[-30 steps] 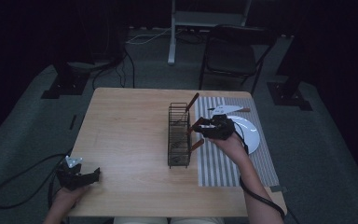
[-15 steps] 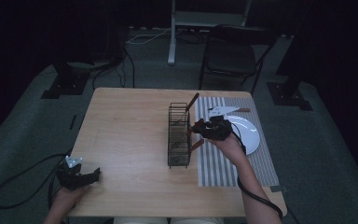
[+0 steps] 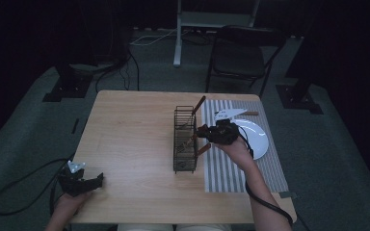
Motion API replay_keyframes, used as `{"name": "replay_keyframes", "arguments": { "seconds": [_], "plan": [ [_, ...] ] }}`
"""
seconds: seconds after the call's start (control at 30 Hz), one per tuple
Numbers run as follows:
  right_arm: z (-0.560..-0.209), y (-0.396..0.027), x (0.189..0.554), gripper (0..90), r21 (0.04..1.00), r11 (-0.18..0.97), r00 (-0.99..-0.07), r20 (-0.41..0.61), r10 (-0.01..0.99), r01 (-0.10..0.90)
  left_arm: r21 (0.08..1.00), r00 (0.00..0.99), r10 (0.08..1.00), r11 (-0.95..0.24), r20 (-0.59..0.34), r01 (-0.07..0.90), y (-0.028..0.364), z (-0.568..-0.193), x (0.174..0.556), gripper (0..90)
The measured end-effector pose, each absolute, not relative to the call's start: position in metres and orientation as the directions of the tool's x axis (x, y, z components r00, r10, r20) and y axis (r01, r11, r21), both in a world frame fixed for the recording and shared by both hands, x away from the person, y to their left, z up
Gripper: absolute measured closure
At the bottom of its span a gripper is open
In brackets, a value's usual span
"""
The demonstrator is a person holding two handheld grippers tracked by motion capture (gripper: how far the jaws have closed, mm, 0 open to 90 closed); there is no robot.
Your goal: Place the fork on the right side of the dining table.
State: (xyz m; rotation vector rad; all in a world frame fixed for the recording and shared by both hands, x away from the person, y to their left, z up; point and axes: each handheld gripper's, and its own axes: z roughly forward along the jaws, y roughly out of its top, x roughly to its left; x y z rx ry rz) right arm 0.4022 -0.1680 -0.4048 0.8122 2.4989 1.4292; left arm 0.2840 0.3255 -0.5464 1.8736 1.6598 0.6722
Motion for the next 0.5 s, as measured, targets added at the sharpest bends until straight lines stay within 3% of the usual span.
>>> {"name": "replay_keyframes", "arguments": {
  "seconds": [0.1,0.13,0.5],
  "plan": [
    [-0.400,-0.167,0.399,77.3,0.841,0.401,-0.841,0.111,0.529,0.363,0.686,0.117,0.993,-0.094,0.013,0.722,0.326,-0.546,0.284,1.4],
    [-0.398,-0.167,0.398,81.1,0.843,0.404,-0.841,0.101,0.531,0.356,0.686,0.116,0.993,-0.093,0.013,0.722,0.326,-0.546,0.284,1.4],
    [-0.377,-0.169,0.387,81.2,0.867,0.388,-0.843,0.065,0.534,0.313,0.686,0.117,0.993,-0.094,0.013,0.721,0.326,-0.546,0.284,1.4]
  ]
}}
